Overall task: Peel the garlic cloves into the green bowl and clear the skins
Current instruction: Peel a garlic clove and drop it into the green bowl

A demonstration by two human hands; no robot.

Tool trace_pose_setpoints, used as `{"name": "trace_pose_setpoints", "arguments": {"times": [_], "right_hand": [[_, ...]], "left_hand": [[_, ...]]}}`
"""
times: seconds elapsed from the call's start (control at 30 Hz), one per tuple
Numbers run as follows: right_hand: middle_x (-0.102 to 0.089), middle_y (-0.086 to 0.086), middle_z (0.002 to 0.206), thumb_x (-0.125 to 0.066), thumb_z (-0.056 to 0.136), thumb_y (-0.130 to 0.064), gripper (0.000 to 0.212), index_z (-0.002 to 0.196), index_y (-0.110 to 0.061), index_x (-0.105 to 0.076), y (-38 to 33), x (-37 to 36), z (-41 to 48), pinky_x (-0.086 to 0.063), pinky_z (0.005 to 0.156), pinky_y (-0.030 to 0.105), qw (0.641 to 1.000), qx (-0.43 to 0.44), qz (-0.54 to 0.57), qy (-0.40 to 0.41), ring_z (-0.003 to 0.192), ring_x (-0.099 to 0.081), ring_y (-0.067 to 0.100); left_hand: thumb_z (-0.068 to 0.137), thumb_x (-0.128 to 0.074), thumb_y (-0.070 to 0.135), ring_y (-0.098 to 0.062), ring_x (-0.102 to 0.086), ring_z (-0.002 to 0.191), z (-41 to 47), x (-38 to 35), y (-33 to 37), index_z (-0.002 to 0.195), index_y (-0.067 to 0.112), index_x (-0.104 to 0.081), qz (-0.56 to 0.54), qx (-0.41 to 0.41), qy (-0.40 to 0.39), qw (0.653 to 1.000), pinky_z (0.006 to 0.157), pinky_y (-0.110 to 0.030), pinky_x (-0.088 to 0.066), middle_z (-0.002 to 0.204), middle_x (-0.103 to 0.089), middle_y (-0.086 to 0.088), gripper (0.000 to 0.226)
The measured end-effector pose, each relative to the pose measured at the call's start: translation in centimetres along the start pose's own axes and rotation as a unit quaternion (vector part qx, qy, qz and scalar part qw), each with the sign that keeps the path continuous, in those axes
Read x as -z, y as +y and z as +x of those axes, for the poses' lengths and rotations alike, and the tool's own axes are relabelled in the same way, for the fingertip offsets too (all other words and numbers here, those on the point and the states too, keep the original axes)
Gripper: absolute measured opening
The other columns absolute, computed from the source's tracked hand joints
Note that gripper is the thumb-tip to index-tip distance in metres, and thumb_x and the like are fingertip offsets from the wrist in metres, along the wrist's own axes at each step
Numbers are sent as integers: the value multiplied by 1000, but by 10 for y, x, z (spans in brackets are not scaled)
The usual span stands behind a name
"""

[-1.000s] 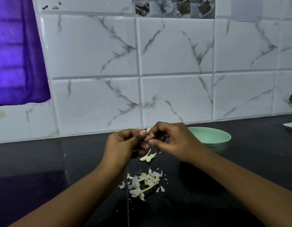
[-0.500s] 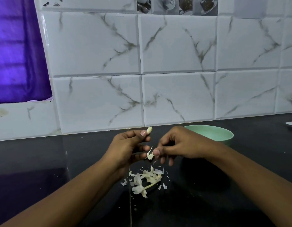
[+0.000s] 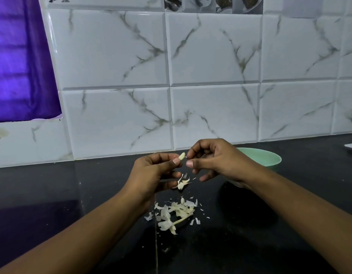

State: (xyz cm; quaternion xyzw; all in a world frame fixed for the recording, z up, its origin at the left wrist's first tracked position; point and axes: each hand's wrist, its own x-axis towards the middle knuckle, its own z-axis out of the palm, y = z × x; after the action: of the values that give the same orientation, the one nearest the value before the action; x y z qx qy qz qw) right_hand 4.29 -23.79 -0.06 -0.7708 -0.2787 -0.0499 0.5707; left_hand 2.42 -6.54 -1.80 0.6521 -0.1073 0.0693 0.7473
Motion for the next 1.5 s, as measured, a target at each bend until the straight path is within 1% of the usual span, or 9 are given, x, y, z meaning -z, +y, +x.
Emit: {"name": "trace_pose_setpoints", "arguments": {"times": [0.1, 0.2, 0.37, 0.47, 0.63, 0.77, 1.13, 1.3, 1.5], "right_hand": [[-66, 6, 70, -75, 77, -17, 21, 88, -2, -66, 4, -7, 1, -53, 52, 22, 1000, -7, 9, 18, 63, -66, 14], [-66, 4, 67, -72, 80, -14, 15, 86, -2, -66, 8, -11, 3, -53, 53, 21, 999, -1, 4, 36, 61, -66, 13], [-67, 1, 61, -70, 83, -16, 11, 81, -5, -69, 6, -6, 4, -55, 58, 23, 995, 31, -90, 33, 60, -68, 14], [-69, 3, 64, -69, 85, -14, 11, 83, -3, -71, 5, -3, 5, -57, 61, 24, 992, 47, -109, 34, 65, -70, 19], [-68, 8, 68, -66, 86, -10, 5, 82, -9, -68, 7, -4, 6, -57, 66, 29, 996, 46, -81, 16, 69, -69, 24], [-63, 4, 64, -66, 85, -9, 6, 79, -10, -64, 10, -1, 6, -53, 57, 23, 996, 55, -64, -8, 55, -61, 11], [-58, 2, 65, -58, 87, -9, 7, 81, -11, -62, 14, -4, 6, -52, 57, 21, 995, 95, -2, -23, 58, -57, 8], [-62, 3, 78, -52, 93, -4, 15, 86, -14, -61, 12, -3, 5, -57, 62, 29, 993, 60, -47, -84, 67, -62, 8], [-72, -1, 86, -58, 92, -6, 15, 95, -17, -68, 5, 7, 1, -53, 63, 28, 986, 17, -99, -132, 74, -67, 13]], "left_hand": [[80, -70, 8, -10, -65, 55, -1, -1, 0, 87, 8, -67, 17, -18, 2, 1000, 48, -21, -52, 70, -69, -4, 8], [79, -72, 9, -12, -65, 56, -2, -1, 0, 91, 5, -66, 54, -35, -1, 998, 49, -23, -53, 66, -69, -3, 14], [82, -72, 15, -16, -70, 67, -5, 0, -1, 91, 12, -72, 132, -77, -10, 988, 57, -27, -55, 82, -74, -6, 9], [82, -71, 14, -12, -68, 64, -5, 1, 1, 89, 15, -75, 145, -84, -17, 986, 55, -25, -54, 79, -73, -6, 8], [81, -68, 5, -6, -61, 54, 1, 2, 2, 82, 10, -74, 59, 1, -17, 998, 54, -20, -54, 63, -65, -3, 8], [82, -65, 2, -6, -59, 49, 2, 1, 1, 82, 8, -73, -6, 60, -32, 998, 51, -18, -54, 60, -63, -2, 10], [84, -58, -3, -5, -59, 49, 0, -2, 5, 88, 10, -71, -64, 67, -68, 993, 49, -18, -54, 64, -64, 2, 18], [80, -62, 2, -6, -60, 48, 1, 1, 7, 88, 7, -69, -68, 48, -58, 995, 49, -18, -54, 64, -68, -2, 12], [83, -62, 4, -6, -61, 50, 3, 4, 4, 88, 6, -68, -67, 55, -40, 995, 47, -18, -53, 64, -67, 1, 9]]}}
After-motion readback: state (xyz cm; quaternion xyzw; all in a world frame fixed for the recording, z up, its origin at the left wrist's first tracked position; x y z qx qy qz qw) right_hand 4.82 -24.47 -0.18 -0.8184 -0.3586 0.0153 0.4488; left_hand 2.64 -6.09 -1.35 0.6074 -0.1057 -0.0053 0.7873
